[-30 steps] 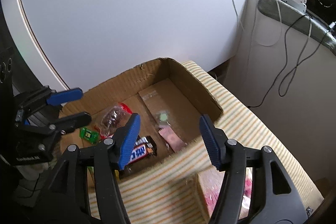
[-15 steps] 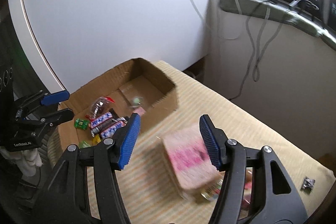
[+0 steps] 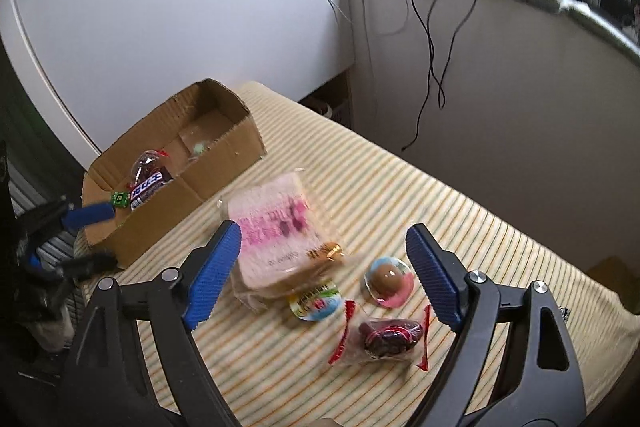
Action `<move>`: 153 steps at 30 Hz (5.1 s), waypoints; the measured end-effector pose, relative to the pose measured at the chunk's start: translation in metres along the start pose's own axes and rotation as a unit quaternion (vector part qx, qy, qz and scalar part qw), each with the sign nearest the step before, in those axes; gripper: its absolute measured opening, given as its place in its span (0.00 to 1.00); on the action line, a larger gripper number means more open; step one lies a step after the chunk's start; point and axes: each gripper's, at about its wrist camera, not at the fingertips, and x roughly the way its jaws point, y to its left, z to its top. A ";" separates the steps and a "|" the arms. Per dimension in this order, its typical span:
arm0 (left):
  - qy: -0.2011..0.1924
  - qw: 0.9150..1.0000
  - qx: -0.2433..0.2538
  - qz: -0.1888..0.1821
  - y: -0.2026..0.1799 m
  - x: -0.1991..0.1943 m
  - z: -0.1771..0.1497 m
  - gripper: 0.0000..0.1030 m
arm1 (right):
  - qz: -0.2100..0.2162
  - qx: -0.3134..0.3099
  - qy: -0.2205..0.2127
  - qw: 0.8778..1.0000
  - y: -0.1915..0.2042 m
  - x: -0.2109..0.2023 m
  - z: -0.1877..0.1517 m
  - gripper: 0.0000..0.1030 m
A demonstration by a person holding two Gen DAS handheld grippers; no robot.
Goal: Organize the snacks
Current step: 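Move both open tools back to the bagged bread loaf, then grasp the bagged bread loaf with the right tool while the left tool grips its other side, then carry the bread loaf with both tools and lower it into the box, then open both tools to release the bread loaf and withdraw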
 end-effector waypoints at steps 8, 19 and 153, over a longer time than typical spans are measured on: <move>0.037 0.999 -0.016 -0.020 -0.021 0.033 0.000 0.58 | 0.060 0.015 0.043 0.997 -0.019 0.029 0.003 0.84; 0.072 0.994 -0.075 -0.032 -0.011 0.071 0.009 0.63 | 0.110 0.022 0.094 0.989 -0.026 0.077 0.018 0.82; -0.028 0.999 -0.017 0.001 0.037 -0.027 0.020 0.63 | 0.029 -0.024 0.014 0.999 0.065 0.002 0.029 0.72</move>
